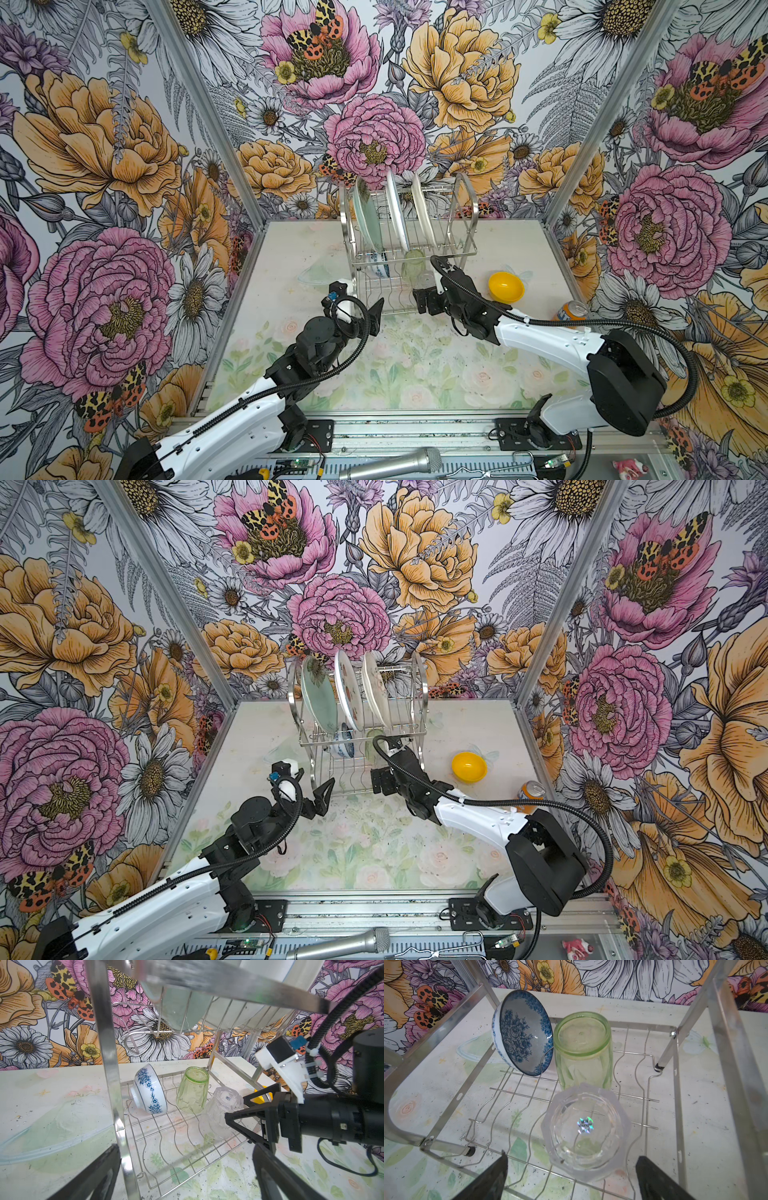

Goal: Unload the mixed dishes from the dish rack
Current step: 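Move the right gripper over the clear glass in the rack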

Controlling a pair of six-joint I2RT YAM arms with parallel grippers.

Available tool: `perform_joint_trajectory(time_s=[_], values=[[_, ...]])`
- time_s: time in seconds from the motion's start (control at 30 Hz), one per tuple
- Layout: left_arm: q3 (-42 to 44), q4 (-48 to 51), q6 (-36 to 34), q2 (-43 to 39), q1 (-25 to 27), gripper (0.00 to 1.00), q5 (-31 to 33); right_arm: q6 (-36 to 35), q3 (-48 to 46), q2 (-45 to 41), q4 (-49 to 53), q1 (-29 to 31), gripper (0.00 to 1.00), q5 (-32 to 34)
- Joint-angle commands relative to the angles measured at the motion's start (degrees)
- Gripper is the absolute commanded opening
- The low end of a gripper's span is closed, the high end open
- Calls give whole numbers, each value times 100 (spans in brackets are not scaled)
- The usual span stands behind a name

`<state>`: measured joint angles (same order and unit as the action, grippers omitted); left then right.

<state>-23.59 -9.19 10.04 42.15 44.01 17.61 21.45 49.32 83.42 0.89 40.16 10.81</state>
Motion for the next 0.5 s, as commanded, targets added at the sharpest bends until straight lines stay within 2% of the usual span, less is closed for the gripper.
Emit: perform_joint_trajectory(time_s=[0.0, 0.47], values=[[-93, -126, -126, 12, -46, 99, 120, 128, 223, 194, -189, -25, 98, 352], [28, -153, -129, -49, -77, 99, 120, 360, 333, 758, -781, -69, 96, 713]])
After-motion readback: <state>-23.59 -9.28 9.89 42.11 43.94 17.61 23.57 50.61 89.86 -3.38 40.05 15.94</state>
